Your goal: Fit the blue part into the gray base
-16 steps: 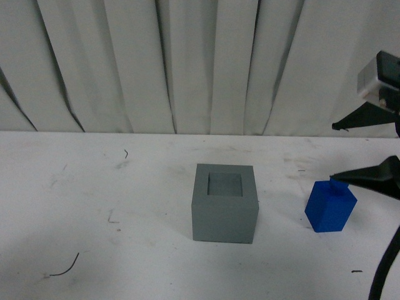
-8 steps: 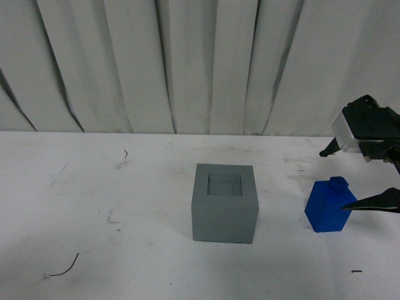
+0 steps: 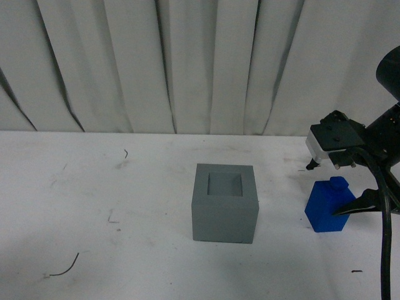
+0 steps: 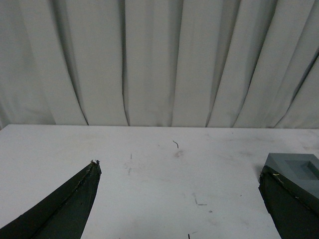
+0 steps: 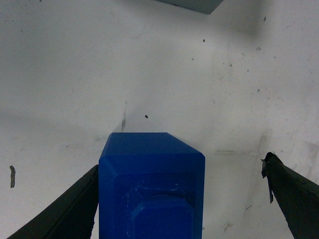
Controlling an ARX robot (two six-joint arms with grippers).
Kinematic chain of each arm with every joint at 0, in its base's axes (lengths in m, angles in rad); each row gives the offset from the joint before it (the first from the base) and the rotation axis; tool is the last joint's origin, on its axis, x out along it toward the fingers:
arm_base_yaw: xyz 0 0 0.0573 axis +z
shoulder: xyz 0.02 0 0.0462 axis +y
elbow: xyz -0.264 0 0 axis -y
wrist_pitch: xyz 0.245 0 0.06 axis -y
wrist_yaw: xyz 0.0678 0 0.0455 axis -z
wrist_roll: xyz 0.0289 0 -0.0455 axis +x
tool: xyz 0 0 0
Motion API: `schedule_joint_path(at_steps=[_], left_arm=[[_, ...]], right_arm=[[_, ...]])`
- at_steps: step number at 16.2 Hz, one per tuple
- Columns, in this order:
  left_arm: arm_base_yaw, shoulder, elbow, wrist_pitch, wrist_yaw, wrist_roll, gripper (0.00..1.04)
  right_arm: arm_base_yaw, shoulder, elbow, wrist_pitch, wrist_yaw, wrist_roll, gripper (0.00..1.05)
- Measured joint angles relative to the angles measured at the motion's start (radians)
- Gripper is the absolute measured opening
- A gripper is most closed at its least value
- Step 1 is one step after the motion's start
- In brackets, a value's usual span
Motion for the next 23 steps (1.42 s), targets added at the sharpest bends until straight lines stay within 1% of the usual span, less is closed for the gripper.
schedule_joint_path(at_steps=[2,3,6,7,9,12,16,18,21,23], left_arm=[[0.0,0.0,0.0,0.0,0.0,0.0,0.98],[0.0,0.0,0.0,0.0,0.0,0.0,0.98],[0.0,0.0,0.0,0.0,0.0,0.0,0.98],[0.0,0.0,0.0,0.0,0.0,0.0,0.98],[0.0,0.0,0.0,0.0,0.0,0.0,0.98],[0.0,0.0,0.0,0.0,0.0,0.0,0.98],[0.0,0.0,0.0,0.0,0.0,0.0,0.98],[0.0,0.0,0.0,0.0,0.0,0.0,0.98],[0.0,0.0,0.0,0.0,0.0,0.0,0.98],[0.0,0.0,0.0,0.0,0.0,0.0,0.98]], right_arm=[[0.005,0.016,0.02,-0.008,0.008,0.001,0.98],[0.006,0.019,0.024,-0.017,0.009,0.003,0.89],[0.011,0.019,0.025,-0.062,0.027,0.004,0.56],[0.011,0.018,0.025,-0.069,0.03,0.006,0.5],[0.01,0.015,0.025,-0.096,0.028,0.016,0.48],[0.008,-0.006,0.025,-0.125,0.017,0.051,0.47],[0.011,-0.09,0.067,-0.212,-0.006,0.103,0.47],[0.046,-0.122,0.109,-0.25,-0.038,0.139,0.47],[0.148,-0.129,0.173,-0.304,-0.049,0.19,0.47],[0.217,-0.121,0.221,-0.304,-0.057,0.237,0.47]])
